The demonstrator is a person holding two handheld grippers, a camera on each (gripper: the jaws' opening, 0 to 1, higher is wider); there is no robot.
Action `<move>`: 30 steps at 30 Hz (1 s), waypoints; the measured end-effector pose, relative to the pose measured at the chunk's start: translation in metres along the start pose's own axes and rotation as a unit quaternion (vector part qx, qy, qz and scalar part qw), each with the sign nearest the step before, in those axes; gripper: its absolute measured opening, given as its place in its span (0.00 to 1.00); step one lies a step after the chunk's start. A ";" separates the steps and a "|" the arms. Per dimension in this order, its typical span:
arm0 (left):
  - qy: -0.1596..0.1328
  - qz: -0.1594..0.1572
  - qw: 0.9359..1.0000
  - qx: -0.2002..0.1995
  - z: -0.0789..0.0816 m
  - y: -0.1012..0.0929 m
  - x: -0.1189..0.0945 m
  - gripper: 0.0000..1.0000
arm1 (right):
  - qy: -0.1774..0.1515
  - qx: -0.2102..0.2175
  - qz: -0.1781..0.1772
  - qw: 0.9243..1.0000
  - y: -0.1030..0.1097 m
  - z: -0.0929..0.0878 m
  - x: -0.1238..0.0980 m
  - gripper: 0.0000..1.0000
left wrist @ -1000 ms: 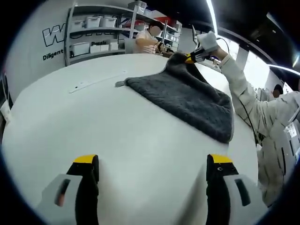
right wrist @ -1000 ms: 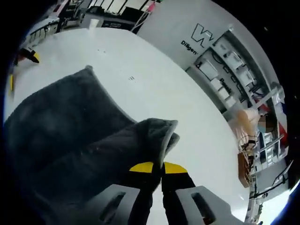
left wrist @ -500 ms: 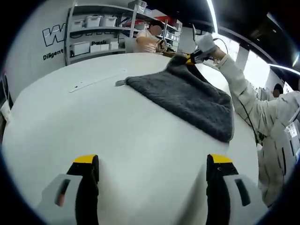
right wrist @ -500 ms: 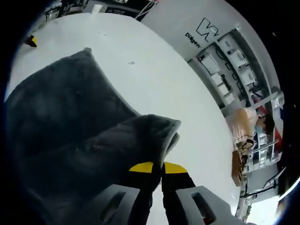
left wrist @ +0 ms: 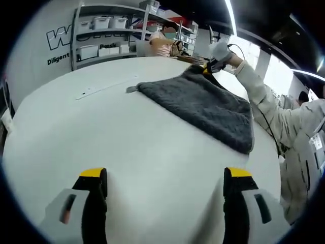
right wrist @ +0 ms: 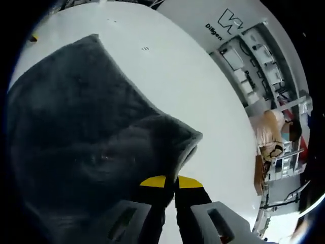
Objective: Open the folded towel by lifting each exposed corner and separating the folded layers until the towel lies flat within the target outline without major curled edges
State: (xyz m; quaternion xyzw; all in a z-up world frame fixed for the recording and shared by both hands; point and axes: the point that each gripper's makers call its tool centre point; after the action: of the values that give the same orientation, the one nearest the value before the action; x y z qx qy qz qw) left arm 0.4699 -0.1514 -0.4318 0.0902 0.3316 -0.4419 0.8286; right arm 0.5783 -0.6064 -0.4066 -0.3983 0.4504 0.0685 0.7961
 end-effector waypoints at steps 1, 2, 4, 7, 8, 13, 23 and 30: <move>0.000 0.000 1.000 0.001 0.000 0.000 0.000 0.94 | 0.004 -0.001 0.002 1.000 0.001 -0.002 0.001 0.00; 0.001 0.000 1.000 0.001 0.000 0.000 0.000 0.94 | 0.008 -0.001 0.003 1.000 0.003 -0.004 0.002 0.00; 0.001 -0.001 1.000 0.001 0.000 -0.001 0.001 0.94 | 0.014 -0.002 0.007 1.000 0.004 -0.007 0.006 0.00; 0.002 -0.001 1.000 0.002 0.000 0.000 0.001 0.94 | 0.010 0.003 0.019 1.000 0.009 -0.006 0.009 0.00; 0.002 -0.001 1.000 0.001 0.000 0.001 0.001 0.94 | 0.015 0.001 0.018 1.000 0.008 -0.008 0.010 0.00; 0.002 0.000 1.000 0.001 0.000 0.001 0.000 0.94 | 0.019 0.003 0.020 1.000 0.008 -0.011 0.014 0.00; 0.002 0.000 1.000 0.004 0.001 0.001 0.000 0.94 | 0.034 0.005 0.022 0.999 0.008 -0.018 0.026 0.03; 0.001 0.001 1.000 0.003 0.001 0.002 -0.001 0.94 | 0.039 0.007 0.010 0.999 0.004 -0.019 0.028 0.09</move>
State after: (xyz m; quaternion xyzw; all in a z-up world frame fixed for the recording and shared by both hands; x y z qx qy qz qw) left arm 0.4719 -0.1503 -0.4305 0.0932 0.3309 -0.4415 0.8288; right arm 0.5801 -0.6238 -0.4354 -0.3905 0.4858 0.0578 0.7798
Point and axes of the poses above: the point that each gripper's makers call its tool centre point, and the gripper's own axes: x roughly forward along the fingers, y roughly to its left, z roughly out of its top
